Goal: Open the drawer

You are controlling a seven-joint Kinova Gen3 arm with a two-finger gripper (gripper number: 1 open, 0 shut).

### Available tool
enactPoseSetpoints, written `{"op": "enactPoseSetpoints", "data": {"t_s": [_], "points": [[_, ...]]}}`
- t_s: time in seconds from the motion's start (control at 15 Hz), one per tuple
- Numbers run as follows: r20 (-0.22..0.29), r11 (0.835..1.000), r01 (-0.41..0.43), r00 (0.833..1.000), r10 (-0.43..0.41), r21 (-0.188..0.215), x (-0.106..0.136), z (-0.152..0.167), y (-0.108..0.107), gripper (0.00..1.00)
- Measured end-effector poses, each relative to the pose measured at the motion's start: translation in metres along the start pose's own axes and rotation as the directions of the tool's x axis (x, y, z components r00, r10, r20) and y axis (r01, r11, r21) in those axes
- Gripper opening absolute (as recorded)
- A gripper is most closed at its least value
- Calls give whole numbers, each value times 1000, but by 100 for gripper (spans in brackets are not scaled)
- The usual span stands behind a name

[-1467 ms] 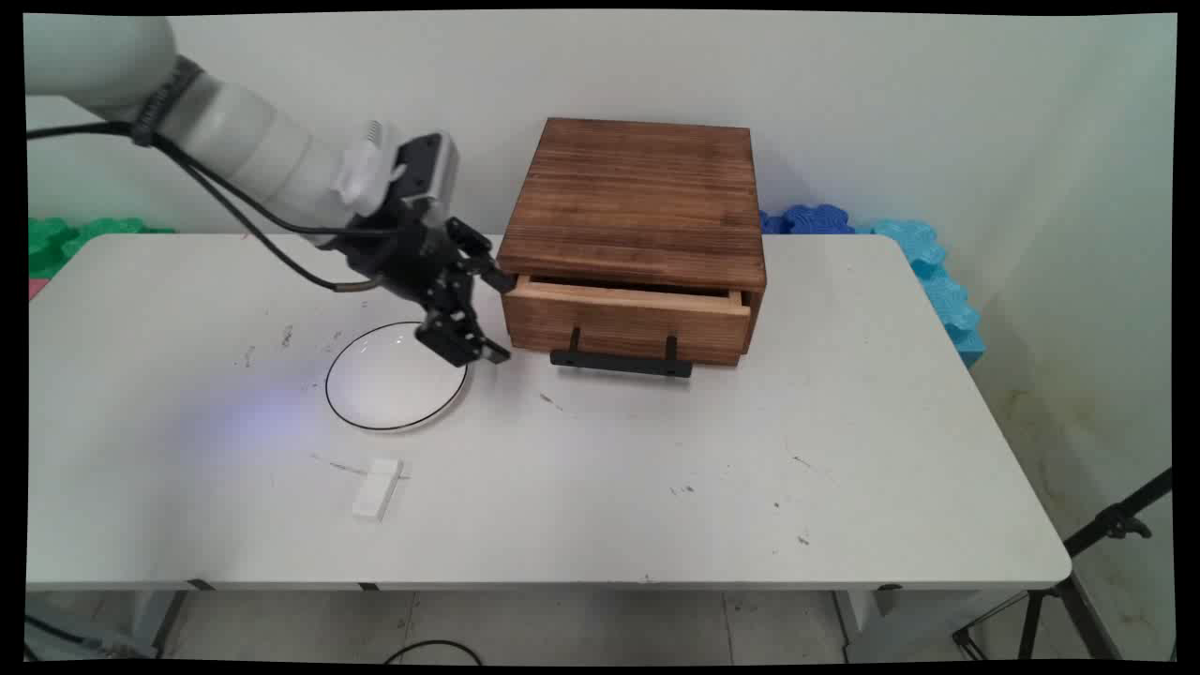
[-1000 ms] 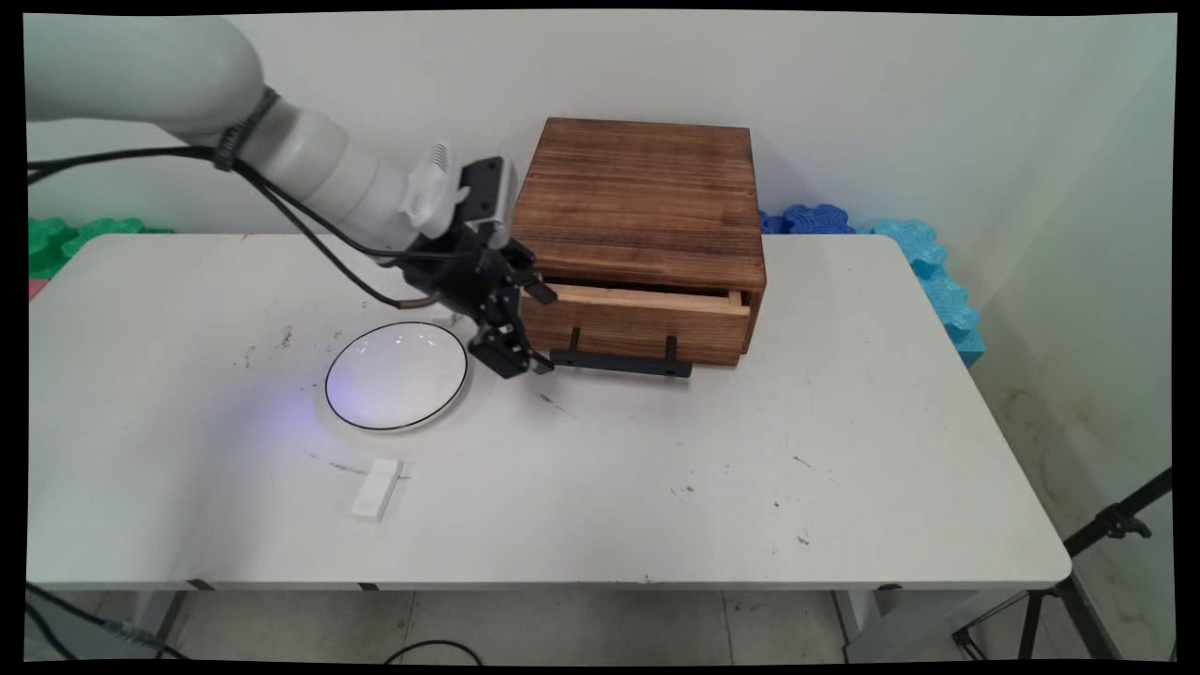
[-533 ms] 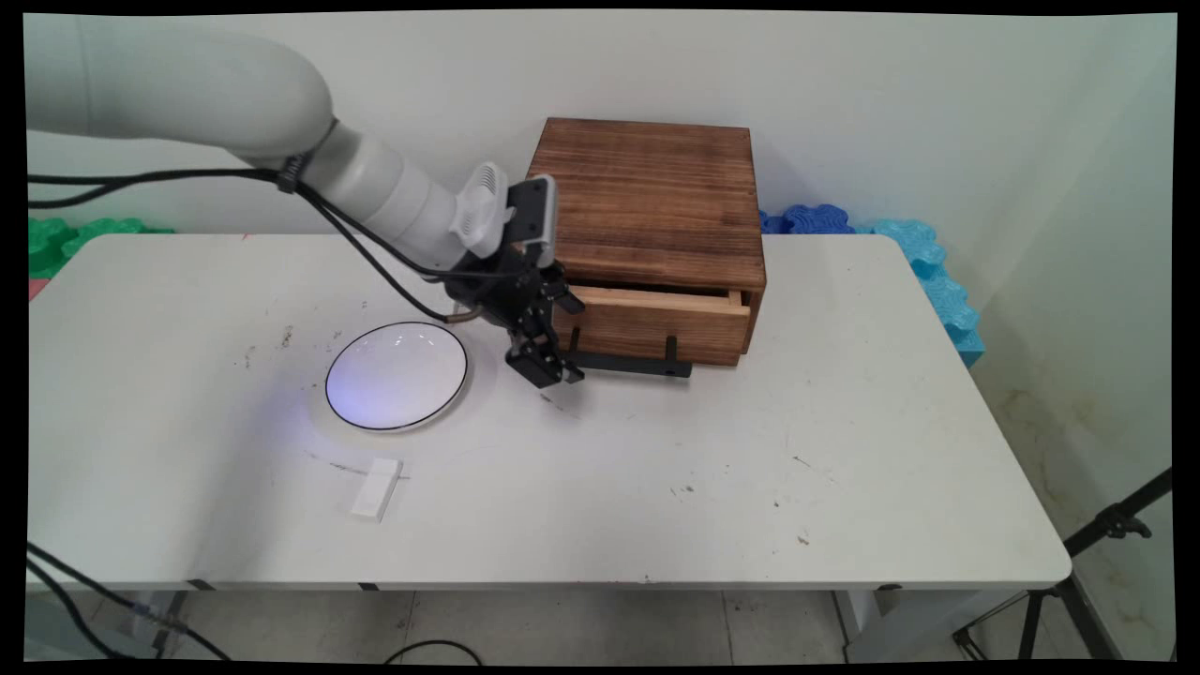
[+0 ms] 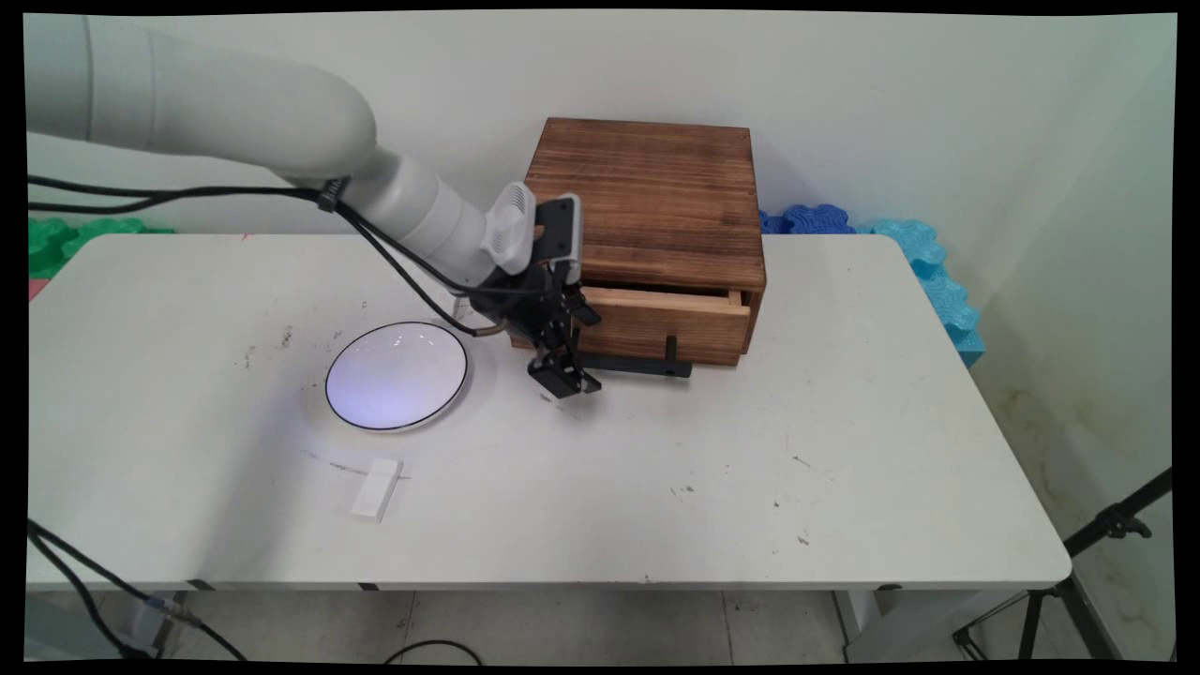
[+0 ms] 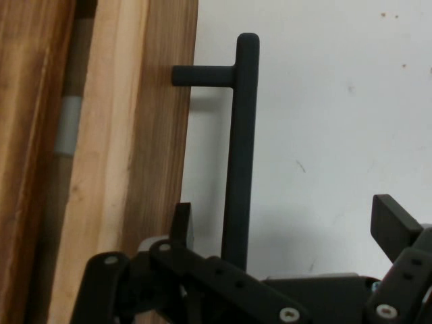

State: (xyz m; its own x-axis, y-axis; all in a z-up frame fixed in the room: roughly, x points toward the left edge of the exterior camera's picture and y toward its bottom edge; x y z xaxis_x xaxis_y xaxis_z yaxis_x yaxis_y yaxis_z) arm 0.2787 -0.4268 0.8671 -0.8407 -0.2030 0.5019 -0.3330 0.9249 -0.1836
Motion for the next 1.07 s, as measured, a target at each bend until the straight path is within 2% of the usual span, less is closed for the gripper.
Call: {"op": "enactPoseSetpoints", "data": {"t_s": [1.07], "points": [[20, 1000, -1, 1000, 1, -17, -1, 46, 7, 100]]}}
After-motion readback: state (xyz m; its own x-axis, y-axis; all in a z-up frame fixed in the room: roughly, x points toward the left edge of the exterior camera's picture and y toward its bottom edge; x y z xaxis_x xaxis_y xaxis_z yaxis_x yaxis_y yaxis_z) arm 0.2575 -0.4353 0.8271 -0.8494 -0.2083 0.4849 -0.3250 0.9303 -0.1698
